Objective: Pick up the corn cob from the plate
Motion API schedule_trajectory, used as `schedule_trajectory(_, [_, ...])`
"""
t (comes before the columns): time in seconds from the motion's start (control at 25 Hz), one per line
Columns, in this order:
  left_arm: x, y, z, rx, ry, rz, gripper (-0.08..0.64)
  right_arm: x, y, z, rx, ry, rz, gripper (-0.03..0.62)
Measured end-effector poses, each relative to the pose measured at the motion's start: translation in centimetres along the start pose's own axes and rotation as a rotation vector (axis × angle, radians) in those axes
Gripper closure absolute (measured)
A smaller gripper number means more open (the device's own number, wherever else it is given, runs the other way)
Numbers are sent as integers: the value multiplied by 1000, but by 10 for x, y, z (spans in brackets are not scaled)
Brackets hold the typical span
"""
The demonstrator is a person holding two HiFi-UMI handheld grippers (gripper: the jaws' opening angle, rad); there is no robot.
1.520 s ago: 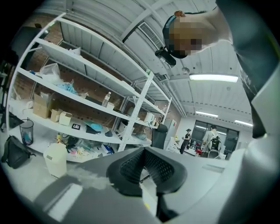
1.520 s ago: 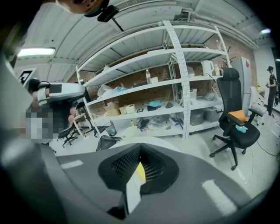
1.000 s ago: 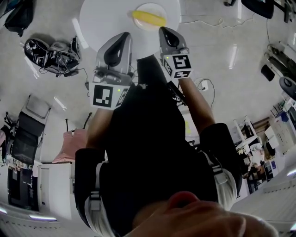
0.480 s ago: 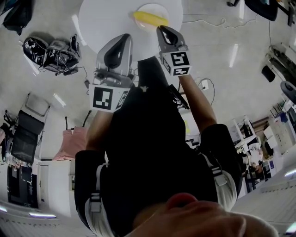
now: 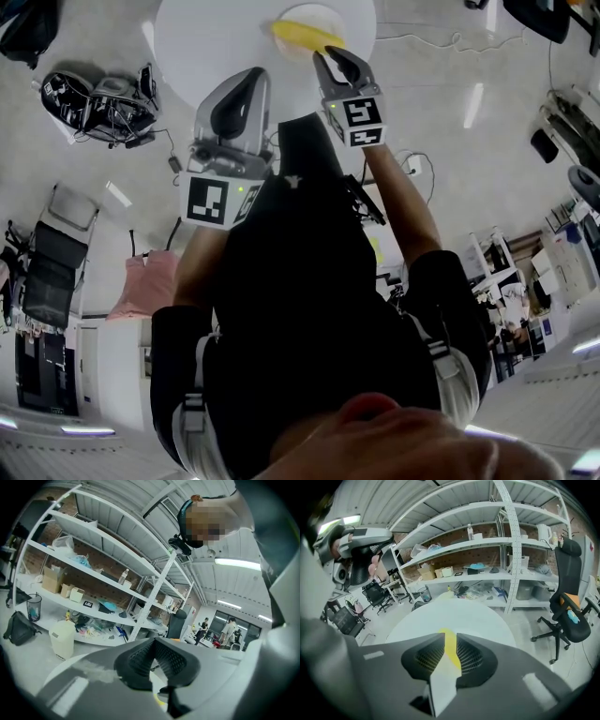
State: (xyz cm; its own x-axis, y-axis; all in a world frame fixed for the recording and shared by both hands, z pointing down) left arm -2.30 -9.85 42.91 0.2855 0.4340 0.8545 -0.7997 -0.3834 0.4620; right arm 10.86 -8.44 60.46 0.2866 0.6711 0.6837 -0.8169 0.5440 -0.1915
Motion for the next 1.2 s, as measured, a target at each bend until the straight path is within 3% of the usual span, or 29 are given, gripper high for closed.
schedule_trajectory(0.44, [11, 14, 7, -10, 16, -26, 555, 14, -5, 25, -19, 70, -77, 437])
schedule_trajectory(0.76, [15, 15, 17, -6, 38, -38, 555, 24, -8, 40, -56, 132, -111, 322])
schedule_trajectory(1.2, [20, 17, 22, -9, 40, -59, 555, 29, -10, 52, -76, 156, -169, 267])
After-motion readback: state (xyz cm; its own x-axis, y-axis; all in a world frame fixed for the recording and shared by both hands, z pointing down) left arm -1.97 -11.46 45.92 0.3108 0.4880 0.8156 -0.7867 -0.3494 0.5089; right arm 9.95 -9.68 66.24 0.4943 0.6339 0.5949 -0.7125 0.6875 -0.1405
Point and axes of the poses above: the fingertips, and each gripper's own axes: z forward along the fingers, y to its left, x out of its underside, the point moved 2 cm from there along -z, backward along the fingers, and after that the axes turned 1 degree about -z, right-handed, at the moved point
